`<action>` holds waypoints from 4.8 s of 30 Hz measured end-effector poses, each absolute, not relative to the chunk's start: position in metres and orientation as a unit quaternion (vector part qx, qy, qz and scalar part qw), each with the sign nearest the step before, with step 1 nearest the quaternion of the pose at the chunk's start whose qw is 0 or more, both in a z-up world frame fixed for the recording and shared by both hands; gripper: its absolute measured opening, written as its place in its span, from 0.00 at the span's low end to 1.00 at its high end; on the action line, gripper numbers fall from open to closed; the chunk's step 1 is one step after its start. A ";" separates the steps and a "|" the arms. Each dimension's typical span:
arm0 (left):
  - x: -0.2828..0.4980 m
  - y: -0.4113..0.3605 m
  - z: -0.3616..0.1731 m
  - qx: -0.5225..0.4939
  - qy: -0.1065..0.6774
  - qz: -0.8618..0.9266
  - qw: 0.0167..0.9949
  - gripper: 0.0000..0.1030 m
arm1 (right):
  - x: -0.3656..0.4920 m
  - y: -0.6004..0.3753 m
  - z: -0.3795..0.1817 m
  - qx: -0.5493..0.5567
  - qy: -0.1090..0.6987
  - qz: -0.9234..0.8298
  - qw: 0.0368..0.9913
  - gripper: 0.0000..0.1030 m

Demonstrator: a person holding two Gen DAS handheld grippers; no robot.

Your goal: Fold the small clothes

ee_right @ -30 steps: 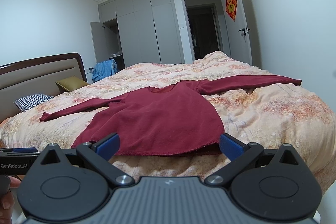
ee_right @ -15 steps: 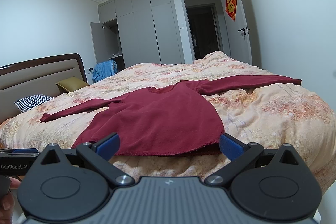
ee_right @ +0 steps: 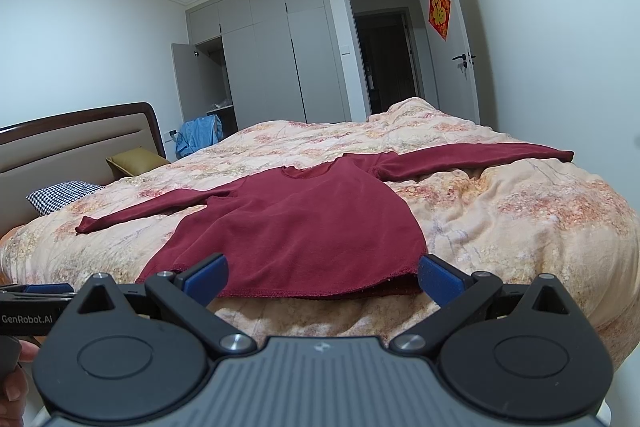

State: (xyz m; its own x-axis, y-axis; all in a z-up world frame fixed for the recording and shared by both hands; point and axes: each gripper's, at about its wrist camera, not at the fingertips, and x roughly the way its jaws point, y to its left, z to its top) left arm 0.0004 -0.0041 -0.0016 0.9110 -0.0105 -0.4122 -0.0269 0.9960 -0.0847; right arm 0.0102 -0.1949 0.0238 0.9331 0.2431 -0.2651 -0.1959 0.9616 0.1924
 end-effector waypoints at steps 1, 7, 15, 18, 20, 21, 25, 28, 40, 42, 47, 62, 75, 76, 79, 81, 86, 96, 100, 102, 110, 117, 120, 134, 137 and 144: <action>0.000 -0.004 -0.001 -0.044 0.211 0.004 0.976 0.99 | 0.010 -0.195 0.024 0.082 0.145 0.112 0.980 1.00; 0.000 -0.005 -0.001 -0.042 0.211 0.005 0.976 0.99 | 0.010 -0.195 0.024 0.083 0.144 0.112 0.980 1.00; 0.012 0.001 0.009 -0.040 0.226 0.022 0.973 0.99 | 0.019 -0.197 0.029 0.073 0.150 0.112 0.980 1.00; 0.028 0.005 0.013 -0.028 0.231 0.031 0.972 0.99 | 0.035 -0.202 0.038 0.068 0.150 0.114 0.980 1.00; 0.042 0.007 0.016 -0.020 0.241 0.040 0.969 0.99 | 0.051 -0.208 0.043 0.066 0.143 0.108 0.982 1.00; 0.049 0.007 0.019 -0.016 0.244 0.044 0.969 0.99 | 0.059 -0.210 0.045 0.065 0.142 0.103 0.982 1.00; 0.079 0.007 0.029 -0.006 0.242 0.057 0.969 0.99 | 0.089 -0.219 0.050 0.071 0.141 0.086 0.984 1.00; 0.107 0.006 0.032 0.003 0.250 0.062 0.966 0.99 | 0.115 -0.229 0.050 0.085 0.155 0.101 0.979 1.00; 0.218 -0.012 0.042 0.027 0.261 0.073 0.962 0.99 | 0.203 -0.285 0.017 0.151 0.211 0.073 0.963 1.00; 0.236 -0.014 0.040 0.028 0.267 0.071 0.961 0.99 | 0.218 -0.299 0.013 0.168 0.214 0.064 0.960 1.00; 0.283 -0.023 0.031 0.031 0.275 0.058 0.959 0.99 | 0.250 -0.335 0.008 0.206 0.214 0.044 0.954 1.00; 0.369 -0.027 -0.015 0.022 0.321 0.047 0.946 0.99 | 0.368 -0.482 -0.014 0.351 0.177 -0.085 0.915 0.99; 0.370 -0.018 -0.030 0.008 0.329 0.049 0.943 0.99 | 0.460 -0.544 -0.034 0.400 0.198 -0.207 0.871 0.15; 0.370 -0.018 -0.030 0.010 0.328 0.049 0.943 0.99 | 0.465 -0.545 -0.032 0.397 0.198 -0.211 0.871 0.10; 0.370 -0.018 -0.027 0.009 0.330 0.047 0.943 0.99 | 0.466 -0.543 -0.018 0.383 0.181 -0.205 0.882 0.07; 0.369 -0.018 -0.023 0.006 0.332 0.039 0.943 0.99 | 0.459 -0.544 0.000 0.368 0.150 -0.202 0.895 0.07; 0.367 -0.016 -0.021 0.021 0.343 0.034 0.938 0.99 | 0.433 -0.563 0.030 0.358 0.090 -0.218 0.903 0.07; 0.358 -0.003 0.008 -0.008 0.323 0.019 0.946 0.99 | 0.443 -0.550 0.025 0.335 0.107 -0.209 0.912 0.06; 0.354 0.004 0.023 -0.008 0.315 0.041 0.948 0.99 | 0.459 -0.495 0.069 0.243 0.075 -0.167 0.953 0.06; 0.350 0.011 0.030 -0.013 0.308 0.050 0.950 0.99 | 0.469 -0.457 0.094 0.193 0.061 -0.133 0.970 0.06; 0.330 0.053 0.052 -0.041 0.282 0.081 0.955 0.99 | 0.514 -0.268 0.154 0.038 0.034 0.057 0.997 0.06; 0.311 0.097 0.059 -0.069 0.270 0.124 0.952 0.99 | 0.521 -0.098 0.135 -0.058 0.083 0.203 0.974 0.06; 0.302 0.115 0.057 -0.079 0.269 0.142 0.949 0.99 | 0.518 -0.027 0.112 -0.102 0.117 0.247 0.957 0.06; 0.321 0.122 0.035 -0.132 0.257 0.095 0.953 0.99 | 0.443 -0.018 0.044 -0.147 0.217 0.342 0.902 0.75; 0.339 0.103 0.031 -0.130 0.251 0.064 0.957 0.99 | 0.441 -0.060 0.050 -0.128 0.212 0.318 0.915 0.85; 0.400 0.072 0.007 -0.098 0.270 0.064 0.956 0.99 | 0.470 -0.181 0.040 -0.023 0.250 0.178 0.951 0.85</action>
